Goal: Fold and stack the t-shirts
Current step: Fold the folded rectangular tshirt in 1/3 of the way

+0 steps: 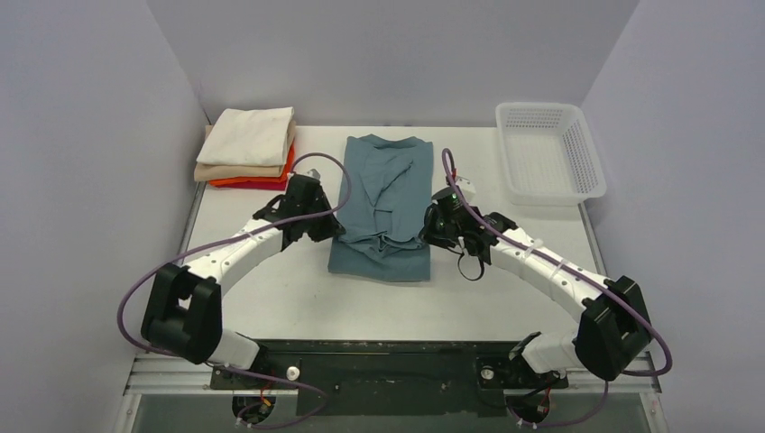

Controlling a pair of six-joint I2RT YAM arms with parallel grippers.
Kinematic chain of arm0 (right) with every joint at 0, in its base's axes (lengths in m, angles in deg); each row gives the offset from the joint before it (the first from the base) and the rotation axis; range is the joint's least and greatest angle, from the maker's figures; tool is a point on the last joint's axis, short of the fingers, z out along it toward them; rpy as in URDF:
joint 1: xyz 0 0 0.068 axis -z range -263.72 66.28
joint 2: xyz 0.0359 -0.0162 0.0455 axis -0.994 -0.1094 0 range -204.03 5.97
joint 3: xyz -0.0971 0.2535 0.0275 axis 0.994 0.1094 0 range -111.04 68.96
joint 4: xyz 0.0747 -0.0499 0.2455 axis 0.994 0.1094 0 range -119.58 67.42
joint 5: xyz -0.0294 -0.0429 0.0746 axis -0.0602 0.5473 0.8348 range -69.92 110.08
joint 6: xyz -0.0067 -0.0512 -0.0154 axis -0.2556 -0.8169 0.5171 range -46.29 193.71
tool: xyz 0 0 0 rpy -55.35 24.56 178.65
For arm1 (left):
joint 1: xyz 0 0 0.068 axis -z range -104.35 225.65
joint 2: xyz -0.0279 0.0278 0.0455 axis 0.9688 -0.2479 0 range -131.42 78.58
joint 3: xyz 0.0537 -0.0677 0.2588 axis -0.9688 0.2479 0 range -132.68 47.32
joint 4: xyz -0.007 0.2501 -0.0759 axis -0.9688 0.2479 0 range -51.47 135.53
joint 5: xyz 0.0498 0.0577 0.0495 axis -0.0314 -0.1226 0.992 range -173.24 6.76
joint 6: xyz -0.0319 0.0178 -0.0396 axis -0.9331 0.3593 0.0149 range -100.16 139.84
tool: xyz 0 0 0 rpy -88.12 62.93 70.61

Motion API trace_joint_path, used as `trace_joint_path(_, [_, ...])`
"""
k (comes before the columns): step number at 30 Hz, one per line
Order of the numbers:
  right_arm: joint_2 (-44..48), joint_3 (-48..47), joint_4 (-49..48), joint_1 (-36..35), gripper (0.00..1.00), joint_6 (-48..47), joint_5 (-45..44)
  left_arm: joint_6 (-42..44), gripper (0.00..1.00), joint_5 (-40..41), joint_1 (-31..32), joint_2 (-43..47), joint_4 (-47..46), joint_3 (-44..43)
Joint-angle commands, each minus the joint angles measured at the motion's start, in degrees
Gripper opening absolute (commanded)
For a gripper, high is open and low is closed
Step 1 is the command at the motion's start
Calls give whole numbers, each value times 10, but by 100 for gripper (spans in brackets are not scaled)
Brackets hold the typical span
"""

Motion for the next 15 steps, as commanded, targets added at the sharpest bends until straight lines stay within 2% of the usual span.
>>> trace_joint_path(1, [-31, -30, -10, 38, 0, -34, 13, 43, 0, -12, -20, -53, -16, -66])
trace_joint_path(15, [-146, -98, -58, 121, 0, -73, 119, 70, 0, -29, -48, -192, -16, -181])
